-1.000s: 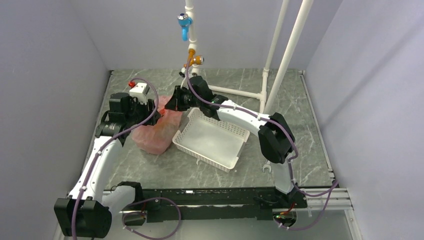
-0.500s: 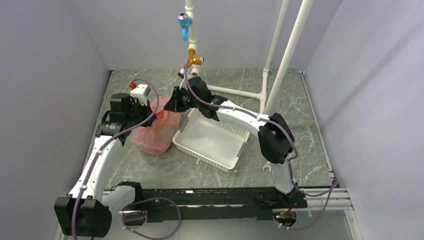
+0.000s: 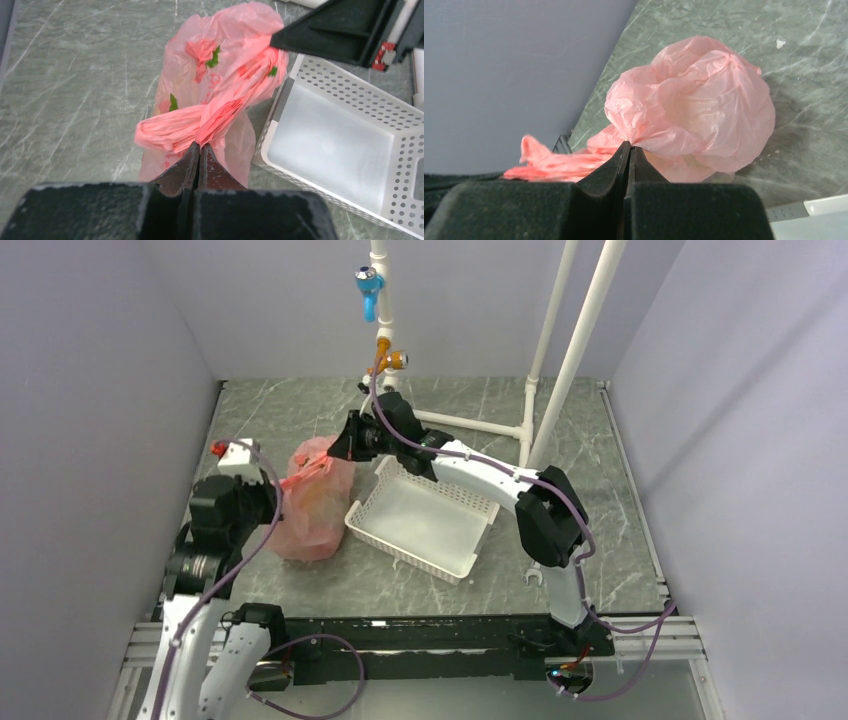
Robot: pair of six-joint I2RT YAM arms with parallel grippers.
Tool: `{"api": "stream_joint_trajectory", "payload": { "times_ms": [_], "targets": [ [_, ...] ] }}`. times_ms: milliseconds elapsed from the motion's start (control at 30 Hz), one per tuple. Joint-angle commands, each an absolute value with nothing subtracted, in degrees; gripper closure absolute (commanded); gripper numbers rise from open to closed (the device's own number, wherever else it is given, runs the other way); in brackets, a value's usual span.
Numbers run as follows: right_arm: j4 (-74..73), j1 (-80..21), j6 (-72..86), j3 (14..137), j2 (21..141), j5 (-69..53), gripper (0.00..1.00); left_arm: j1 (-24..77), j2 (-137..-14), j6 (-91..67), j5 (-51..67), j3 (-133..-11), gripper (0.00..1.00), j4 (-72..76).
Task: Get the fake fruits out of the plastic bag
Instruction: Untie the plastic bag at the center of the board.
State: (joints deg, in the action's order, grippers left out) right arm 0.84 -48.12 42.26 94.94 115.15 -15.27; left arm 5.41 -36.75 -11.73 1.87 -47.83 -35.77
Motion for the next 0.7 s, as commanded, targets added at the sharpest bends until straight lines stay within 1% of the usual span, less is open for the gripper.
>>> {"api": "stream_joint_trajectory", "payload": {
  "times_ms": [0,67,133,200,300,400,467,567,667],
  "targets": [
    [-1.5,-46.8,41.4,102.4,117.0,-12.1,1.00,5.4,-28.7,-15.4,-1.2,-44.4,1.00,-38.9],
    [-4.8,-46.8,40.2,105.4,118.3,-11.4,1.00,5.4,-24.5,-14.4,1.6,-42.6,1.00,-37.0],
    [-6.1,-46.8,39.0,106.7,118.5,-11.3,0.99,5.5,-20.5,-14.7,1.6,-40.2,1.00,-34.9],
    [-5.8,-46.8,38.3,106.4,118.1,-12.6,0.95,5.4,-17.6,-14.8,1.0,-38.8,1.00,-33.4],
    [-6.2,-47.1,38.0,105.3,117.0,-14.3,0.86,5.4,-15.3,-14.8,0.5,-37.2,1.00,-31.8],
    [-7.7,-48.0,37.3,104.1,115.0,-14.1,0.73,5.4,-15.7,-14.3,1.1,-37.0,1.00,-31.3],
    [-8.7,-49.2,36.2,102.8,112.9,-13.9,0.58,5.4,-16.7,-14.1,1.9,-37.3,1.00,-31.4],
    [-8.7,-50.8,35.1,99.1,108.9,-11.5,0.40,5.3,-18.2,-13.7,3.2,-37.6,1.00,-31.3],
    [-6.5,-51.2,35.5,94.1,104.9,-10.3,0.32,4.7,-18.6,-13.5,4.7,-37.5,1.00,-30.9]
  ]
}}
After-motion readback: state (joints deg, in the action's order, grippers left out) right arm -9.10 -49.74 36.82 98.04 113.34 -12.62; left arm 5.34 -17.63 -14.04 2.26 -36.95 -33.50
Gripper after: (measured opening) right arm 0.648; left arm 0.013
